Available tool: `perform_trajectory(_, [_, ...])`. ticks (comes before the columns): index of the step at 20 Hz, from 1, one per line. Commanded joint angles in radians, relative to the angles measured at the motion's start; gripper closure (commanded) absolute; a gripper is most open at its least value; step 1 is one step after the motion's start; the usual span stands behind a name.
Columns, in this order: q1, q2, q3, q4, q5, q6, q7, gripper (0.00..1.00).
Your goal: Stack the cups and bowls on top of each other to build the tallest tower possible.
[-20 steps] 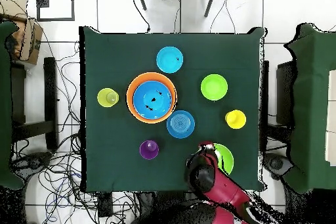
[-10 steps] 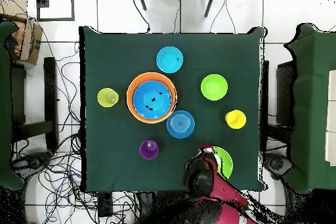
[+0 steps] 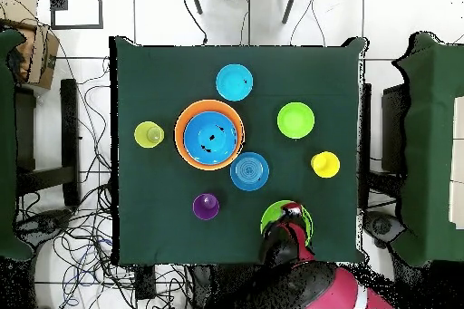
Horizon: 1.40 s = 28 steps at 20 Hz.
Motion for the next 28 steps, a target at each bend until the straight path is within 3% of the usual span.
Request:
perform_trajectory(1, [-0.004,0.115,0.107,-0.028,-0.047,-0.004,0.164,0.0])
perform_trajectory(23, [0.101,0.03,0.065,0.016,0.07,0.085,0.153,0.0])
perform_trajectory(24, [0.099,0.028,0.066,0.015,0.07,0.089,0.155,1.0])
perform_trajectory(28, [0.102,0.025,0.064,0.015,0.072,0.09,0.156,1.0])
